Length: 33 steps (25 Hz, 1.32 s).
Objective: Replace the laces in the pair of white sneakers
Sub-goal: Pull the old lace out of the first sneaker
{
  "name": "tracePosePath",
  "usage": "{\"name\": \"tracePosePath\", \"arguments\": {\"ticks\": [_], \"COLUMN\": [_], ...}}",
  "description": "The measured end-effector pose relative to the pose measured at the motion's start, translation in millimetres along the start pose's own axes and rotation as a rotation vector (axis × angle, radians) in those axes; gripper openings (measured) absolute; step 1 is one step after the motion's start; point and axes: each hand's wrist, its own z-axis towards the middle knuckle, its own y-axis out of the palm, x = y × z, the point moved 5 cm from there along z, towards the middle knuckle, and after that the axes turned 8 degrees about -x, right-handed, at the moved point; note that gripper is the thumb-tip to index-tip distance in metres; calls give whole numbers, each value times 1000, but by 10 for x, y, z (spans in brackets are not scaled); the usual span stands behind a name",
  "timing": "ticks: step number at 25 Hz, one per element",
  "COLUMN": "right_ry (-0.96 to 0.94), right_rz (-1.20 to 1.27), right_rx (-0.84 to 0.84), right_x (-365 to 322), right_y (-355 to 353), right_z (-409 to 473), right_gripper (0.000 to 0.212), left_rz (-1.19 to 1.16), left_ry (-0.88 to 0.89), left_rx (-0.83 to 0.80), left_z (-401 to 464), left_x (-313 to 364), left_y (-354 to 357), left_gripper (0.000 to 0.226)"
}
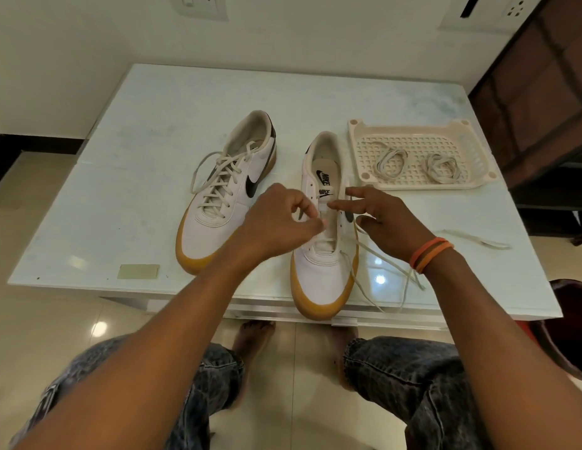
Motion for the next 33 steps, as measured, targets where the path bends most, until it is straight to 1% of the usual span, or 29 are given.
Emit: {"name": "tracePosePath", "arguments": {"ticks": [1,2,3,4,5,6,8,9,11,12,15,16,17,18,19,20,21,22,24,25,26,27,28,30,32,33], "right_ry": [-1,29,100,200,299,366,417,428,467,489,562,579,591,600,607,613,622,627,630,630,626,619,603,575,558,556], "right_rz": [47,94,121,122,118,121,172,203,224,229,260,268,275,277,278,283,290,297,298,293,282,258,230,208,194,195], "right_rx": [54,142,246,334,372,357,254,228,254,275,321,330,338,340,335,331,328,333,338,328,309,282,259,235,202,179], "right_x": [-26,-27,4,33,37,10,-86,-116,-98,-82,-36,-32,-37,-45,-50,-54,-56,-60,-97,-119,-149,-170,-187,-190,-173,-159], "right_y": [-28,-77,-123,-135,-85,25,342,485,639,671,733,754,769,778,783,789,790,795,795,795,788,782,776,767,780,790], "right_z": [-19,-72,-163,-281,-407,-515,-634,-650,-642,-640,-700,-718,-734,-742,-742,-742,-740,-749,-766,-774,-778,-778,-777,-772,-751,-731], "right_gripper": [53,46,38,27,18,14,19,21,26,29,35,34,35,35,36,37,38,38,40,41,43,44,45,45,47,50], "left_rz": [146,305,437,514,523,485,396,383,337,243,-243,-326,-330,-273,-145,67,263,365,326,352,460,584,674,728,647,594], "left_ry": [66,110,131,133,117,96,28,-12,-64,-93,-151,-179,-217,-259,-299,-339,-353,-297,-53,86,196,265,282,192,92,75], "left_rx": [93,120,105,82,63,59,60,41,-10,-38,-72,-86,-108,-128,-140,-123,-72,0,128,171,198,203,184,128,135,150], "left_z": [-17,-34,-31,-24,-10,-4,14,18,27,13,-4,-8,-16,-15,-21,-37,-59,-81,-139,-157,-170,-175,-155,-95,-53,-48], "left_x": [85,145,161,144,97,70,36,38,41,40,0,-35,-94,-188,-299,-398,-429,-378,-110,43,179,276,287,191,98,81], "left_y": [33,109,211,304,369,396,423,433,445,410,76,-76,-214,-322,-390,-415,-410,-358,-199,-120,-22,102,231,388,377,347], "left_gripper": [18,18,20,22,22,20,15,14,17,20,29,26,23,26,31,33,31,26,21,20,19,19,21,19,15,14]}}
